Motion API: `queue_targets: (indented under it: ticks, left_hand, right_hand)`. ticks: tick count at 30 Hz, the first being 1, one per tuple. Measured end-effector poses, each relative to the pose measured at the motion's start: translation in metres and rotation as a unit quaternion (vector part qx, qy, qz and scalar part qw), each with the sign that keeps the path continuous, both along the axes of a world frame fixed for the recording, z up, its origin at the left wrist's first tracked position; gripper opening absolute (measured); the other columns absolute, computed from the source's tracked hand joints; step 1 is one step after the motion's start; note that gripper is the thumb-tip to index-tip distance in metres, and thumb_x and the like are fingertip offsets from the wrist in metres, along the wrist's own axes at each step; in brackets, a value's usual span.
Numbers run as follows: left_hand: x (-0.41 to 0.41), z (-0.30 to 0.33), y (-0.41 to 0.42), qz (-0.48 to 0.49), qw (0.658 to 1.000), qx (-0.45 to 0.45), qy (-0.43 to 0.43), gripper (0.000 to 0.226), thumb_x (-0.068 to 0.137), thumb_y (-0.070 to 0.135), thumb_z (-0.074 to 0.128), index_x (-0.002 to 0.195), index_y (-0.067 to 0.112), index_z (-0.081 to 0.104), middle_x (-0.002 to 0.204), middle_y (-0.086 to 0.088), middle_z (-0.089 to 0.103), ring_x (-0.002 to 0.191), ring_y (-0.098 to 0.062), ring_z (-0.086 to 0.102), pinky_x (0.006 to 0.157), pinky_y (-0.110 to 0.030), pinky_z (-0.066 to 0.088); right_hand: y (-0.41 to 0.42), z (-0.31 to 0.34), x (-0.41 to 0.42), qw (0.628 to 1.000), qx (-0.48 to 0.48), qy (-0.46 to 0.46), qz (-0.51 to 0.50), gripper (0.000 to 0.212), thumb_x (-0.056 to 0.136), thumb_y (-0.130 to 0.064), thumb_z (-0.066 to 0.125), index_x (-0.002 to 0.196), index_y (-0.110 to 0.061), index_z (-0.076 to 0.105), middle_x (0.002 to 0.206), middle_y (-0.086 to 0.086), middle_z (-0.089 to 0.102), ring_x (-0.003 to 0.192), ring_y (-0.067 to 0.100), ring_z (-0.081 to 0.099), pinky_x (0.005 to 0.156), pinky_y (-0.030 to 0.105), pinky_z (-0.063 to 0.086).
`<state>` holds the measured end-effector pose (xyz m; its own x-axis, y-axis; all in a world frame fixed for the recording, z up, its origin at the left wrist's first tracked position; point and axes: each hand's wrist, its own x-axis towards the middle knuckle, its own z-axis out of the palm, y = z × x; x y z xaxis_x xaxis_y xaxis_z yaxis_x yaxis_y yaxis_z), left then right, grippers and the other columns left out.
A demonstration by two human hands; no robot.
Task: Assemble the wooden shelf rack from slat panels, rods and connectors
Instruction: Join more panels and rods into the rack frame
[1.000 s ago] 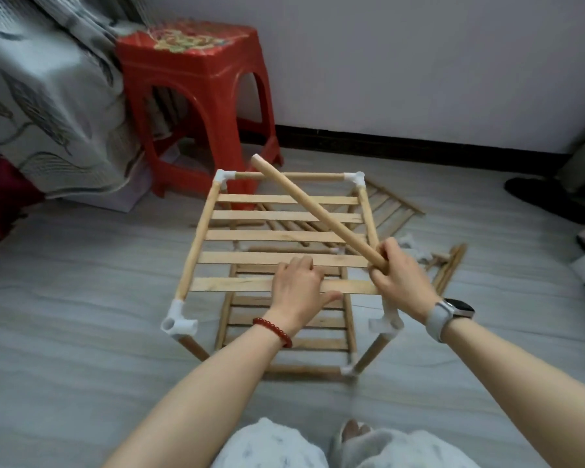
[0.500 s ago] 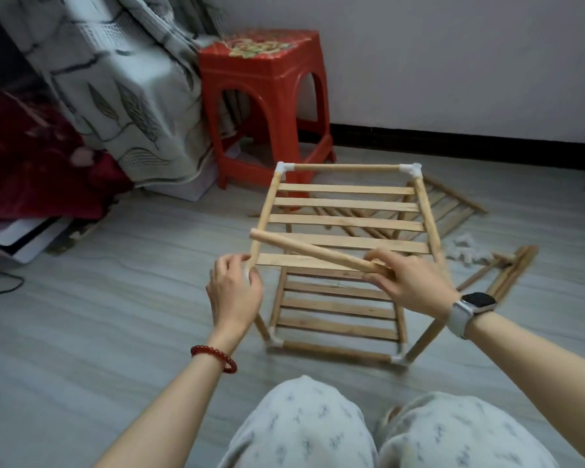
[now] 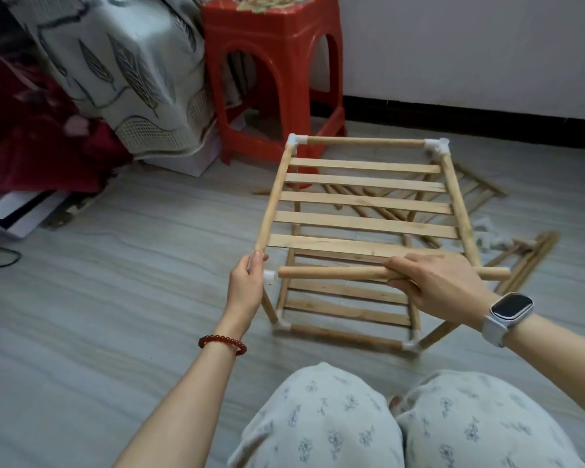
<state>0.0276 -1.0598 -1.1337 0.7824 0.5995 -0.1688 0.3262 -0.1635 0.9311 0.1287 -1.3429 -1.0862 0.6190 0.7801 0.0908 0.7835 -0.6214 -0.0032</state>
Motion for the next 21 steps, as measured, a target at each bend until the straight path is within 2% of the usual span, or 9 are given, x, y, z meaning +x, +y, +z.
queue_targets:
  ticks: [3,6,10,15,18,21]
  left_hand:
    - [0.001,-0.003,-0.001,0.021,1.000,0.012,-0.012,0.030,0.101,0.034,0.035,0.105,0.017,0.060,0.085,0.006,0.054,0.081,-0.007,0.051,0.065,-0.020,0.040]
    - [0.003,-0.003,-0.003,0.030,0.998,0.051,-0.017,0.027,0.101,0.030,0.036,0.095,0.015,0.057,0.078,0.005,0.054,0.071,-0.008,0.049,0.055,-0.014,0.038]
    - [0.006,0.002,-0.002,0.007,0.995,0.103,0.013,0.024,0.102,0.028,0.033,0.105,0.014,0.053,0.084,0.010,0.054,0.073,-0.005,0.049,0.057,-0.020,0.037]
    - [0.012,0.006,0.004,-0.011,0.988,0.140,0.058,0.022,0.102,0.030,0.031,0.108,0.018,0.049,0.086,0.005,0.058,0.074,-0.003,0.049,0.056,-0.019,0.036]
    - [0.011,0.004,0.003,-0.014,0.989,0.134,0.059,0.029,0.102,0.031,0.029,0.110,0.015,0.052,0.086,0.000,0.061,0.076,-0.006,0.051,0.058,-0.022,0.037]
    - [0.010,0.002,0.003,-0.017,0.991,0.123,0.049,0.031,0.103,0.031,0.028,0.111,0.013,0.053,0.083,0.002,0.060,0.080,-0.016,0.054,0.064,-0.029,0.041]
  right_hand:
    - [0.004,-0.003,-0.004,1.000,0.001,0.011,0.011,0.029,0.093,-0.047,0.039,0.113,-0.033,0.053,0.087,-0.010,0.059,0.073,0.016,0.058,0.053,0.027,0.034]
    - [0.007,0.000,-0.007,1.000,0.001,0.009,0.017,0.025,0.093,-0.042,0.044,0.110,-0.028,0.056,0.086,-0.007,0.059,0.069,0.019,0.057,0.052,0.028,0.035]
    - [0.009,0.004,-0.015,0.997,0.032,-0.051,0.043,0.015,0.084,-0.031,0.064,0.093,-0.018,0.065,0.070,-0.001,0.059,0.051,0.023,0.056,0.042,0.031,0.041]
    - [0.014,-0.001,-0.022,0.996,0.043,-0.072,0.032,0.019,0.079,-0.033,0.070,0.087,-0.016,0.067,0.065,0.000,0.058,0.048,0.023,0.055,0.036,0.033,0.043]
    - [0.014,-0.005,-0.022,0.998,0.024,-0.054,0.018,0.020,0.084,-0.035,0.066,0.093,-0.017,0.067,0.069,0.000,0.058,0.052,0.024,0.057,0.039,0.032,0.042]
    - [0.013,-0.008,-0.017,0.999,0.021,-0.024,0.011,0.027,0.094,-0.043,0.046,0.108,-0.025,0.060,0.086,-0.003,0.061,0.067,0.022,0.059,0.051,0.031,0.039]
